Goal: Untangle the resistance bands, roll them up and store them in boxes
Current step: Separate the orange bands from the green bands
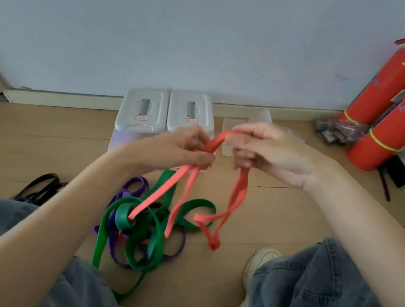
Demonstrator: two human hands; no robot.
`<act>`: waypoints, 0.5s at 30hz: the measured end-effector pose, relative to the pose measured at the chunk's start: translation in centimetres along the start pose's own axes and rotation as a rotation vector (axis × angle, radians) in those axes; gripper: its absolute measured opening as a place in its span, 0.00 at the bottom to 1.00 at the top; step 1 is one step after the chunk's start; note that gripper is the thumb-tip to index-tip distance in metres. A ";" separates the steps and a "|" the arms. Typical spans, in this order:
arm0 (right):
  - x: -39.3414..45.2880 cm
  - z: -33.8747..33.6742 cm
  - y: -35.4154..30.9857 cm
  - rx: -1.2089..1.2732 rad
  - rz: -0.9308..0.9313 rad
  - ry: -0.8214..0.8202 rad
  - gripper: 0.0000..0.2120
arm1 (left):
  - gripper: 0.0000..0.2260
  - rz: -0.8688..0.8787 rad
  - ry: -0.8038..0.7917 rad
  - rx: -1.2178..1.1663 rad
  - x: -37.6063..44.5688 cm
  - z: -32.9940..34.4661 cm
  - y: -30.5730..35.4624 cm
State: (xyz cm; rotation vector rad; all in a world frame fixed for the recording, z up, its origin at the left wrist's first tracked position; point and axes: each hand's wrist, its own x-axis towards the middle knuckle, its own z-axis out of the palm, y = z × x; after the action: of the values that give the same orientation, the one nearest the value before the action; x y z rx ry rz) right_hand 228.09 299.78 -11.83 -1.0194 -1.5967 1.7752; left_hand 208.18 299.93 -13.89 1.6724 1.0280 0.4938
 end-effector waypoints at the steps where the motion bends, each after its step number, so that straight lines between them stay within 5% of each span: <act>1: -0.1 -0.4 -0.5 0.121 -0.068 0.022 0.08 | 0.05 -0.004 -0.060 0.079 0.3 0.7 -1.2; 4: -0.2 -1.8 -1.3 0.381 -0.252 0.106 0.10 | 0.07 -0.174 -0.279 0.377 0.5 3.3 -5.6; 6: -0.4 -3.2 -1.1 0.355 -0.251 0.182 0.08 | 0.11 -0.299 -0.262 0.428 0.5 3.6 -6.8; 8: -0.6 -4.9 -0.2 0.035 -0.074 0.266 0.09 | 0.11 -0.307 -0.094 0.297 0.7 2.5 -5.7; 10: -0.8 -5.7 0.9 -0.570 0.246 0.269 0.11 | 0.08 -0.168 0.040 0.013 0.7 0.8 -2.8; 12: -0.8 -5.6 1.7 -0.987 0.501 0.179 0.25 | 0.04 0.000 0.013 -0.221 0.5 -0.2 0.8; 15: -0.9 -4.7 0.9 -0.817 0.317 0.086 0.51 | 0.03 0.138 -0.074 -0.262 -0.2 0.3 4.4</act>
State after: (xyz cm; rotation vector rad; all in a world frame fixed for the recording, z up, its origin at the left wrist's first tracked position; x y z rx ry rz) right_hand 232.55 301.64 -12.60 -1.7605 -2.2589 1.2025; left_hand 209.97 299.26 -9.95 1.5204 0.7619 0.6243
